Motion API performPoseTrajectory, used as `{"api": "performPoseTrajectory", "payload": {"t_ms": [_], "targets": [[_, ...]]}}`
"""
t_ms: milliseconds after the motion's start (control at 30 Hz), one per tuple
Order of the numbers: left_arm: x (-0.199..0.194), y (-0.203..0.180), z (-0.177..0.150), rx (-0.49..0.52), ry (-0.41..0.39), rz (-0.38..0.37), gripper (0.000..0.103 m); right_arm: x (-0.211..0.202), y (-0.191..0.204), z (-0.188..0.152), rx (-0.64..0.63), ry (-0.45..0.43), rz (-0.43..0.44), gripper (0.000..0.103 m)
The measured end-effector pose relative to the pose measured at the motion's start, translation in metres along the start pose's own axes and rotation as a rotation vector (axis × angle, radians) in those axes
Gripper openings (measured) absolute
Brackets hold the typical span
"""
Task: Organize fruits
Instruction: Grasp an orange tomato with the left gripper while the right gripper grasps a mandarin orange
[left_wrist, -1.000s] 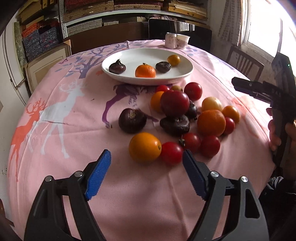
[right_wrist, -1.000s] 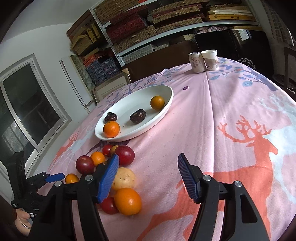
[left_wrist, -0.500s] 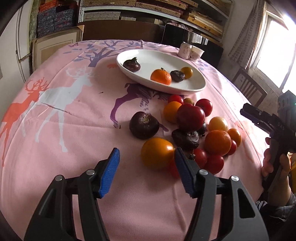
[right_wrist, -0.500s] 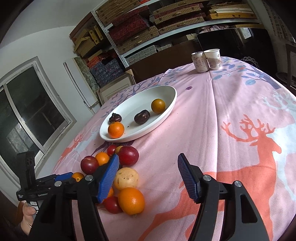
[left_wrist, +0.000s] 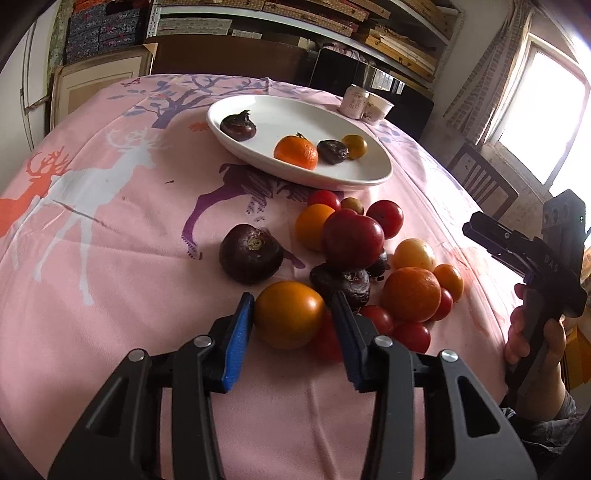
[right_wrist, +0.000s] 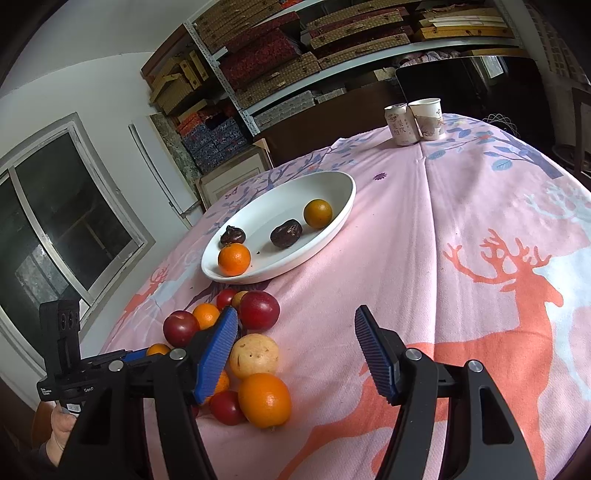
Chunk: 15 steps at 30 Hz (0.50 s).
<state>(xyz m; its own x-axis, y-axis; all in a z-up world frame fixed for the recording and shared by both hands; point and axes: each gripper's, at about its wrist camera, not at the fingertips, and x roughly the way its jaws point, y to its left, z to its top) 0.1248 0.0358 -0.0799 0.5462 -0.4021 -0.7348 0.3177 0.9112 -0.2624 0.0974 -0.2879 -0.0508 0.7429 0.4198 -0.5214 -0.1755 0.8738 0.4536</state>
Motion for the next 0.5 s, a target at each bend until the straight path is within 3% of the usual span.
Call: {"api": "performPoseTrajectory", "payload": {"t_ms": [167, 333, 500], "targets": [[-0.022, 0.002, 0.000, -0.002, -0.047, 0.025, 0.038, 0.000, 0.009, -0.003, -0.041, 0.017, 0.011, 0.067], [-0.044, -0.003, 0.002, 0.023, -0.099, 0.052, 0.038, 0.006, 0.045, -0.025, -0.213, 0.141, -0.018, 0.066], [-0.046, -0.004, 0.000, 0.024, -0.100, 0.042, 0.038, 0.012, 0.048, -0.036, -0.201, 0.226, -0.037, 0.052]]}}
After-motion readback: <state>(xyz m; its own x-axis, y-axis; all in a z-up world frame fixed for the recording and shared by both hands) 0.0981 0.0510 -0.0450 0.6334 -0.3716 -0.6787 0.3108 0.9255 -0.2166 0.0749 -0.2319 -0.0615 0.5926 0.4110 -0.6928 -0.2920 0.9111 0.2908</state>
